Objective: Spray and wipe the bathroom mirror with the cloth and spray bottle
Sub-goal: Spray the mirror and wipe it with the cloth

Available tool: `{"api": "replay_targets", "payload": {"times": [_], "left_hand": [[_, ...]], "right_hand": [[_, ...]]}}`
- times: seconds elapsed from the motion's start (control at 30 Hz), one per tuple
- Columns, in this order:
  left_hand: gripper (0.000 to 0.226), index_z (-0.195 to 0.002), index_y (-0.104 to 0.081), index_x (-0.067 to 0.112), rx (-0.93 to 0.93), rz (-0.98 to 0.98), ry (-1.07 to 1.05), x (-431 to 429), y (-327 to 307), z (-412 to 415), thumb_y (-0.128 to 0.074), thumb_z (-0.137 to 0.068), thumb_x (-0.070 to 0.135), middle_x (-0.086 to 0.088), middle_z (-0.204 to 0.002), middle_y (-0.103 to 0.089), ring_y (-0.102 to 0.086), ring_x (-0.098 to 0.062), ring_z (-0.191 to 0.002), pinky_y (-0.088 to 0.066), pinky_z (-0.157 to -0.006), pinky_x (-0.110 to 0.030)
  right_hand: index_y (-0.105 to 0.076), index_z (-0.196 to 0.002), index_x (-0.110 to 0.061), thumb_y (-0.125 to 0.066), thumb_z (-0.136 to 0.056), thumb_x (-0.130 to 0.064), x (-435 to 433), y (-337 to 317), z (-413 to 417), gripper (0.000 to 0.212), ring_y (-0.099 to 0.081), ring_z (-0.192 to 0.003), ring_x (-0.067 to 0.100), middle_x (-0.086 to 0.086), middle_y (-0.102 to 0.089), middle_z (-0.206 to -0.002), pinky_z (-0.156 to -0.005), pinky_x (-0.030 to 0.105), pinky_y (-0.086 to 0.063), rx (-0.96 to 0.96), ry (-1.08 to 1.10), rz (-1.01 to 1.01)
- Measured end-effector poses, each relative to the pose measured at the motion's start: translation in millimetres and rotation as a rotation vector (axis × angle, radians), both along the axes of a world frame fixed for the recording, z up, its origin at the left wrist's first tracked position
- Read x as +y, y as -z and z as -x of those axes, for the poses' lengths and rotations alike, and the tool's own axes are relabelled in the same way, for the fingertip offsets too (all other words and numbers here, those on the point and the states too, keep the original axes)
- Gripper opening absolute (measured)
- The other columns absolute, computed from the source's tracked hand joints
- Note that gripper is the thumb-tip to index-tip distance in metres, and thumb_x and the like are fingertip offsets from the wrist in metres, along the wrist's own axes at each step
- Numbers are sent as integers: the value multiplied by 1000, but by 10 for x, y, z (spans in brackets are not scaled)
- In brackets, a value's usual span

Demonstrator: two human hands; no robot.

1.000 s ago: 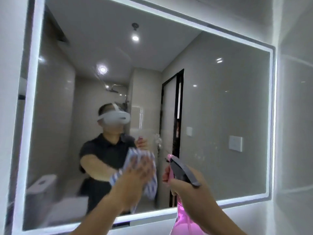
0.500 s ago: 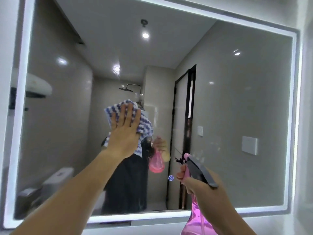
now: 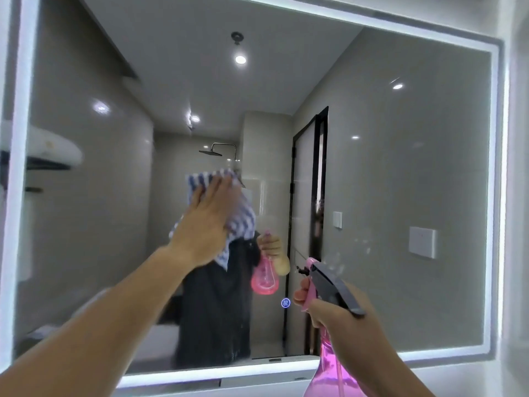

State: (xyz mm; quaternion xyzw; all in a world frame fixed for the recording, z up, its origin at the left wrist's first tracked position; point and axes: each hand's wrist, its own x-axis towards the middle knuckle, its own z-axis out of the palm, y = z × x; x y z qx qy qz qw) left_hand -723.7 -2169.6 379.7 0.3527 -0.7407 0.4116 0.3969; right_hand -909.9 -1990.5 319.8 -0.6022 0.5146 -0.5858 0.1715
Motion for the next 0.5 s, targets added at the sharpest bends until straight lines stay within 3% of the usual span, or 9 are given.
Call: {"api": "replay_targets", "payload": {"times": [0.03, 0.1, 0.17, 0.23, 0.3, 0.37, 0.43, 0.5], "left_hand": [[82, -140, 27, 18, 97, -88, 49, -1, -165, 89, -40, -94, 25, -6, -154, 20, 36, -13, -131, 19, -111, -39], [81, -140, 28, 13, 170, -173, 100, -20, -298, 304, -34, -92, 32, -5, -154, 22, 39, -12, -129, 27, -106, -30], [72, -142, 20, 10, 6, -68, 55, -37, -81, 457, -27, -93, 33, -14, -156, 13, 29, -23, -137, 26, -110, -37], [75, -147, -5, 9, -244, 29, 10, -24, 384, 488, -41, -88, 37, -14, -156, -8, 5, -30, -143, 9, -116, -50], [82, -147, -21, 13, -453, 15, -2, 3, 883, 396, -55, -78, 43, -8, -154, -21, -14, -27, -143, -4, -114, -47], [84, -146, -25, 19, -632, 0, -27, 11, 1128, 200, -58, -73, 46, -1, -152, -25, -18, -22, -143, -6, -113, -44], [78, -145, -28, 22, -695, 68, -5, -58, 978, 6, -55, -74, 39, 2, -151, -28, -20, -20, -142, -6, -113, -44], [69, -142, -36, 15, -575, 136, -29, -89, 558, -97, -46, -75, 27, -5, -149, -36, -24, -28, -140, -7, -113, -49]], "right_hand": [[-64, -82, -7, -52, -81, 2, -1, -8, 18, 15, -43, -45, 8, 8, -56, -64, -44, 14, -35, -12, -2, 30], [-63, -85, -4, -51, -79, 3, 0, -20, 50, 15, -37, -47, 10, 22, -58, -70, -45, 15, -33, 11, 0, 46], [-63, -86, -3, -51, -76, 5, -12, 0, 61, 17, -35, -50, 12, 34, -60, -87, -44, 14, -32, -7, -8, 51], [-65, -82, -9, -55, -71, -2, -26, 15, 58, 17, -36, -49, 9, 33, -60, -87, -40, 10, -32, -72, -25, 64], [-65, -83, -10, -56, -69, -7, -60, 57, 56, 18, -36, -46, 6, 26, -56, -76, -40, 10, -32, -80, -42, 55], [-63, -89, -7, -54, -77, 0, -98, 105, 63, 17, -41, -51, 10, 22, -58, -76, -44, 12, -35, -40, -34, 21], [-63, -90, -6, -53, -80, 3, -118, 110, 95, 17, -48, -54, 14, 23, -62, -78, -50, 17, -40, -31, 0, -4], [-61, -94, 3, -51, -81, 4, -101, 73, 118, 17, -55, -65, 25, 31, -64, -91, -60, 24, -41, 2, 28, -63]]}}
